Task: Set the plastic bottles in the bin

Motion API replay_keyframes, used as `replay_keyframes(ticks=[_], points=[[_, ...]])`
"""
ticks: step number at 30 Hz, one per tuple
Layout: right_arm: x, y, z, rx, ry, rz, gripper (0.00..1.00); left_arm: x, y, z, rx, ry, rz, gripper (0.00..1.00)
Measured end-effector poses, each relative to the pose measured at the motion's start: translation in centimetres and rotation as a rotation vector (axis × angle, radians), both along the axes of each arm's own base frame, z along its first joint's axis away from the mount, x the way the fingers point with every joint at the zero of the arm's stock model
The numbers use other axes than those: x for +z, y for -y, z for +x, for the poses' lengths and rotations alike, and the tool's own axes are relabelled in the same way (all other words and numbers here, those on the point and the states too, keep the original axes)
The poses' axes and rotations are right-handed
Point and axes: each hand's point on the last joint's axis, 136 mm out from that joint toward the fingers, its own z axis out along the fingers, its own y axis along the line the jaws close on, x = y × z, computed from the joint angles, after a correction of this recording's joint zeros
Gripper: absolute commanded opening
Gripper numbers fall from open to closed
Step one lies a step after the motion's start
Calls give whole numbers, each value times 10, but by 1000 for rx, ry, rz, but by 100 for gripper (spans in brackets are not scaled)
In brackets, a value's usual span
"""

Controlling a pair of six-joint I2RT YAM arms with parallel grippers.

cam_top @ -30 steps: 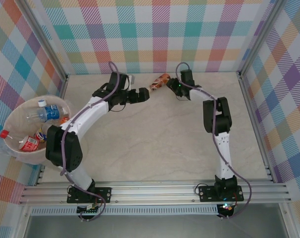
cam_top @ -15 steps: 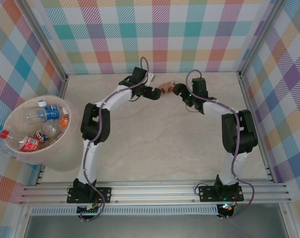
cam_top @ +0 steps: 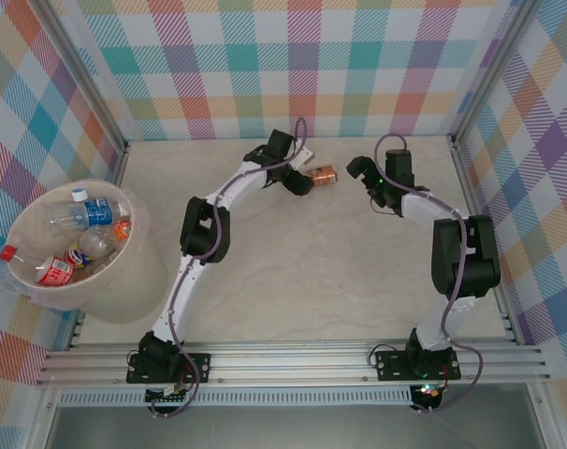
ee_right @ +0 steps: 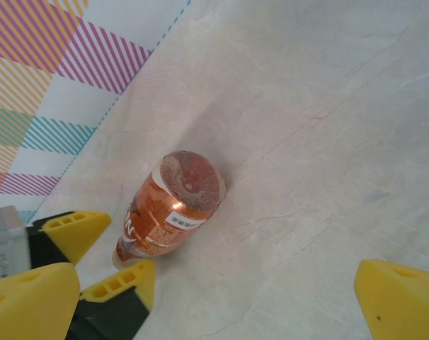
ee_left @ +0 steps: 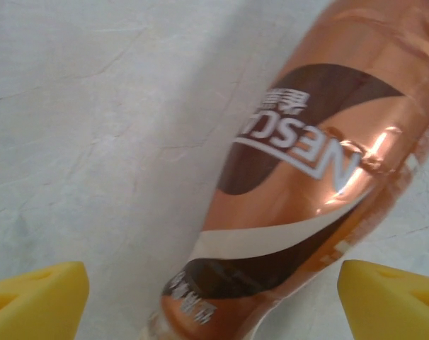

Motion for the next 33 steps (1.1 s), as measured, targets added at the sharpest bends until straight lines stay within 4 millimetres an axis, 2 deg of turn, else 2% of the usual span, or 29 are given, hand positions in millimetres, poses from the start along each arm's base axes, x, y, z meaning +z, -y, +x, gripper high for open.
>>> replay_keyframes(ticks=[4,10,13,20,25,29,32,33], points=[[11,6,-2,-10,23,0,100,-13,13,-8,-50,2,30,80],[18,12,-10,-11,27,-13,100,-26,23,-23,-96,-19,72,61],[20,14,-11,-13,31,-19,100,-28,22,-24,-89,-29,81,50],[23,19,-22,-20,26,-27,100,-29,22,-28,-38,-49,73,31],[42,22,-39,-15,66,-41,100,-28,8,-41,54,-79,56,22],[65,24,-54,1,128,-65,100,-19,-10,-67,130,-108,39,15],[82,22,-70,36,183,-80,100,4,-23,-84,197,-91,28,8],[88,21,-75,52,203,-84,100,18,-27,-89,228,-73,16,1]])
